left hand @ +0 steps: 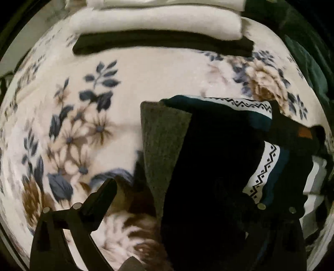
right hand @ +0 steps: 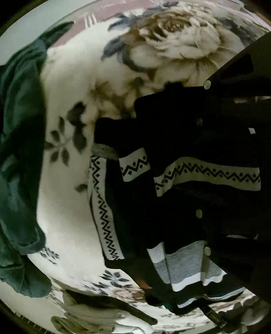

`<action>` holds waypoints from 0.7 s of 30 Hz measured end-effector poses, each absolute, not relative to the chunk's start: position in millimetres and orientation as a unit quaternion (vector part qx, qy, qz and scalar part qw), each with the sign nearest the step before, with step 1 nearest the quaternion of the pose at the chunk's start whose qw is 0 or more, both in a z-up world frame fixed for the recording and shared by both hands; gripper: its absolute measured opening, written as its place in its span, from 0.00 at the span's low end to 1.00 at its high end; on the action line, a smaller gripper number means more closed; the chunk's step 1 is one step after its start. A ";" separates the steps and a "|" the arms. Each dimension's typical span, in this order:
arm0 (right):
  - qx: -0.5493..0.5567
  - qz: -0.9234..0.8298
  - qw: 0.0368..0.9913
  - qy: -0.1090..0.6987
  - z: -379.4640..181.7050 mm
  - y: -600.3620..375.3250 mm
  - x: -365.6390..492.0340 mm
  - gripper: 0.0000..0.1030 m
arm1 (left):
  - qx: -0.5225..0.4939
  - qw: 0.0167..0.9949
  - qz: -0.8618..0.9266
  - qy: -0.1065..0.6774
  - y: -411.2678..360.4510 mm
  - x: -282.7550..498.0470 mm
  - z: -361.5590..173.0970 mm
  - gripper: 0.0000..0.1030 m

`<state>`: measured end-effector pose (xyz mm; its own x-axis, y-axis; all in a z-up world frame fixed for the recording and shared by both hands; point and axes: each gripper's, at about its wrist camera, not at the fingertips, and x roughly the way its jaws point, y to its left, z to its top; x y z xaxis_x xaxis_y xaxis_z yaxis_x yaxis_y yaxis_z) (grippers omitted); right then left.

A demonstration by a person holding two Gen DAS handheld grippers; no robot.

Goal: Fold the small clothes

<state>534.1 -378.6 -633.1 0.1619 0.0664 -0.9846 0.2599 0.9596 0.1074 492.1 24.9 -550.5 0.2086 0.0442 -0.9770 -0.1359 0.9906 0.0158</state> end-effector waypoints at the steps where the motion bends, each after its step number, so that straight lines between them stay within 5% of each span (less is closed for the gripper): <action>1: 0.116 -0.063 0.752 0.646 -630.5 -376.1 533.8 0.39 | -0.029 0.778 0.058 0.625 23.8 491.9 -547.5 1.00; 2: 0.113 -0.063 0.751 0.647 -625.5 -374.8 532.5 0.42 | -0.022 0.781 0.059 0.622 21.8 491.6 -542.2 1.00; 4: 0.133 -0.062 0.752 0.642 -603.8 -377.8 523.6 0.70 | -0.013 0.792 0.056 0.608 12.5 486.2 -522.6 1.00; 10: 0.194 -0.038 0.739 0.644 -535.8 -410.9 461.1 0.83 | 0.004 0.837 0.009 0.547 -34.6 447.4 -443.7 1.00; 18: 0.203 0.009 0.696 0.689 -497.8 -502.7 371.6 0.82 | -0.009 0.801 -0.055 0.596 -154.5 328.6 -427.7 1.00; 21: 0.202 0.037 0.675 0.709 -507.1 -542.4 355.7 0.56 | -0.029 0.749 -0.070 0.658 -220.6 271.3 -457.8 1.00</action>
<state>355.7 -542.4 -507.1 -0.0075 0.3364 -0.9417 0.2368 0.9155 0.3252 271.3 -220.6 -457.8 0.1235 -0.1437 -0.9819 0.0665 0.9884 -0.1363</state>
